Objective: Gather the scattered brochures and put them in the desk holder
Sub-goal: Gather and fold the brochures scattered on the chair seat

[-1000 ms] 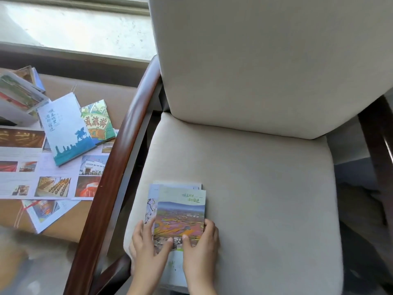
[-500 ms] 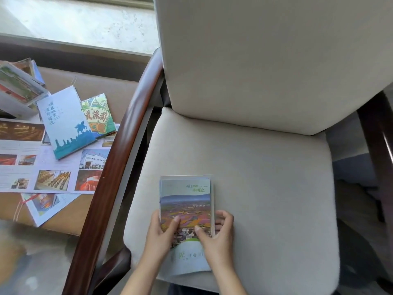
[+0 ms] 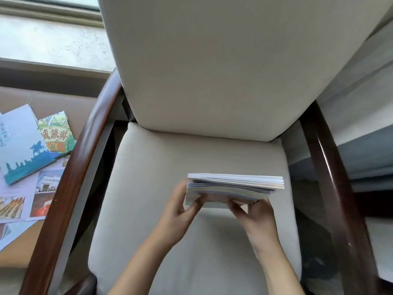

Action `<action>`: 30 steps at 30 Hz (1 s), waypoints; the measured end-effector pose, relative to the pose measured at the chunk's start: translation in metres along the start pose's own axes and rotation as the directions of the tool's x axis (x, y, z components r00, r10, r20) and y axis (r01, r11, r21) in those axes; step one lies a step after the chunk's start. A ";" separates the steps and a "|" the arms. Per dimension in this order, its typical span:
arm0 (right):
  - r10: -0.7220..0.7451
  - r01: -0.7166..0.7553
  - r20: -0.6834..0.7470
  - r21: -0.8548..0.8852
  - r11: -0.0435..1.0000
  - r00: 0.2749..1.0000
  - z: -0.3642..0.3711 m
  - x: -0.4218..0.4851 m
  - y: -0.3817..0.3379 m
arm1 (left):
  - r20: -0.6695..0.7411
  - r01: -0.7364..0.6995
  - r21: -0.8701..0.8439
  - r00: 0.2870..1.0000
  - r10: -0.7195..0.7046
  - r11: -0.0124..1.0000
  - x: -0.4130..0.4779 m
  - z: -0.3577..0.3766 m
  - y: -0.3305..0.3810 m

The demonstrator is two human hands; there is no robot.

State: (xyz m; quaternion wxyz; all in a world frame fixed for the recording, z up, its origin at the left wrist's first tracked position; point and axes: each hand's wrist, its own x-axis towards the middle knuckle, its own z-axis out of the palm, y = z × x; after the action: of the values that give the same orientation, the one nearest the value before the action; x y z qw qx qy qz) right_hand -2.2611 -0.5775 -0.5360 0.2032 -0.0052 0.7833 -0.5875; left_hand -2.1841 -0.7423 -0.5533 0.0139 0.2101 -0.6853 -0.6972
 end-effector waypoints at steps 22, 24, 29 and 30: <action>0.134 -0.125 0.059 -0.144 0.982 0.989 0.002 0.000 0.055 | -0.052 -0.007 0.235 0.998 0.020 0.972 -0.006 0.019 -0.051; 0.155 -0.144 0.079 -0.127 0.981 0.985 -0.002 0.000 0.051 | -0.045 -0.025 0.238 0.998 0.036 0.971 -0.006 0.019 -0.051; 0.073 -0.047 0.074 -0.303 0.952 0.995 -0.018 -0.007 0.051 | -0.019 -0.010 0.236 1.000 0.015 0.972 -0.008 0.013 -0.053; 0.061 -0.028 0.083 -0.354 0.935 0.995 -0.019 -0.008 0.054 | -0.010 -0.006 0.239 1.000 0.008 0.971 -0.008 0.013 -0.053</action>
State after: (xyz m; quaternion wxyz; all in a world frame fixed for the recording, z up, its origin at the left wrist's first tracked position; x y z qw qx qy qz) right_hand -2.2479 -0.5415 -0.5789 0.2485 -0.0511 0.8654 -0.4322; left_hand -2.1662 -0.7246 -0.6020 -0.0054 0.2116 -0.7649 -0.6084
